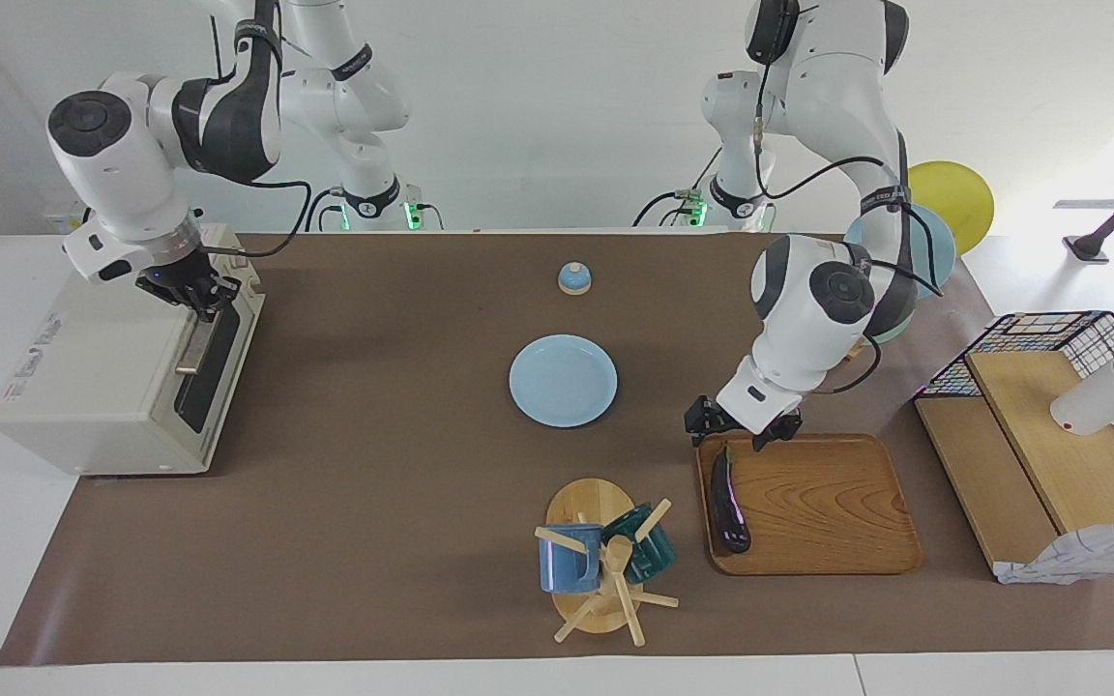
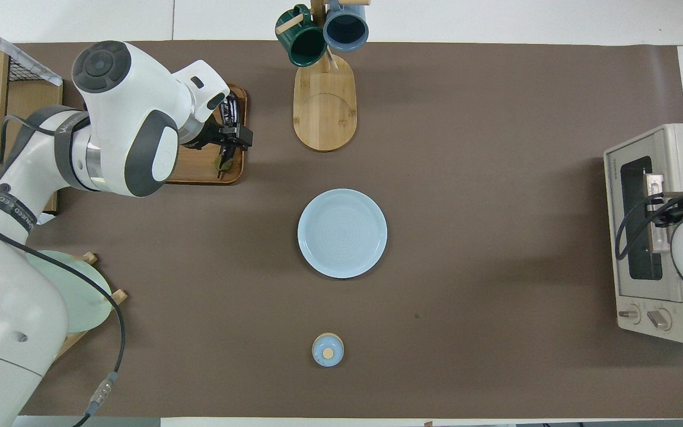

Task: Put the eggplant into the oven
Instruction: 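Move the left gripper toward the eggplant on the wooden tray, then grasp the eggplant with the left gripper and lift it off the tray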

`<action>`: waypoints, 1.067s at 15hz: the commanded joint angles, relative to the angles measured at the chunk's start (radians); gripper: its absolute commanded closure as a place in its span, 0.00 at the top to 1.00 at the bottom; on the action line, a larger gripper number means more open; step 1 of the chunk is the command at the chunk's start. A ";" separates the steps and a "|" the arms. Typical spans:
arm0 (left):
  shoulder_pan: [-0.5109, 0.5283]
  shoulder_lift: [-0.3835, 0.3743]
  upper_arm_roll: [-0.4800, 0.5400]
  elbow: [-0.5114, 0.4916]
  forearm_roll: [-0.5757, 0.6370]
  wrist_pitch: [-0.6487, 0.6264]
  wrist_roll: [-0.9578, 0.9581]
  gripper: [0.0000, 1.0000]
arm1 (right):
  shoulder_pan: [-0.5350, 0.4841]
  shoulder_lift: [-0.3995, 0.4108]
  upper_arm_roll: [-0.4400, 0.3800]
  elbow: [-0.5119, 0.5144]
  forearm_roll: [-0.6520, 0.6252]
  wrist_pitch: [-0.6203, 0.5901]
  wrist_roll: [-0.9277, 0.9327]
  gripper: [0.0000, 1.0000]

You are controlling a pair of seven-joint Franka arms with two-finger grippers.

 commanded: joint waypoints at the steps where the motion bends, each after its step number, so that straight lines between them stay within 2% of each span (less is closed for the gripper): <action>1: -0.019 0.062 0.014 0.039 0.025 0.061 0.006 1.00 | -0.014 -0.009 0.007 -0.018 -0.023 0.021 -0.018 0.00; 5: -0.010 0.083 0.013 0.019 0.062 0.135 0.014 1.00 | -0.035 -0.009 0.007 -0.035 -0.021 0.055 -0.040 0.00; 7: -0.010 0.081 0.013 -0.022 0.062 0.187 0.016 1.00 | -0.034 -0.009 0.007 -0.038 -0.021 0.057 -0.041 0.00; 12: -0.003 0.083 0.013 -0.027 0.062 0.202 0.026 1.00 | -0.034 -0.009 0.007 -0.039 -0.021 0.060 -0.041 0.00; 14: 0.014 0.083 0.013 -0.039 0.060 0.216 0.048 0.98 | -0.034 -0.011 0.007 -0.049 -0.020 0.066 -0.041 0.00; 16: 0.019 0.083 0.013 -0.043 0.060 0.225 0.051 0.90 | -0.034 -0.011 0.007 -0.058 -0.015 0.074 -0.041 0.00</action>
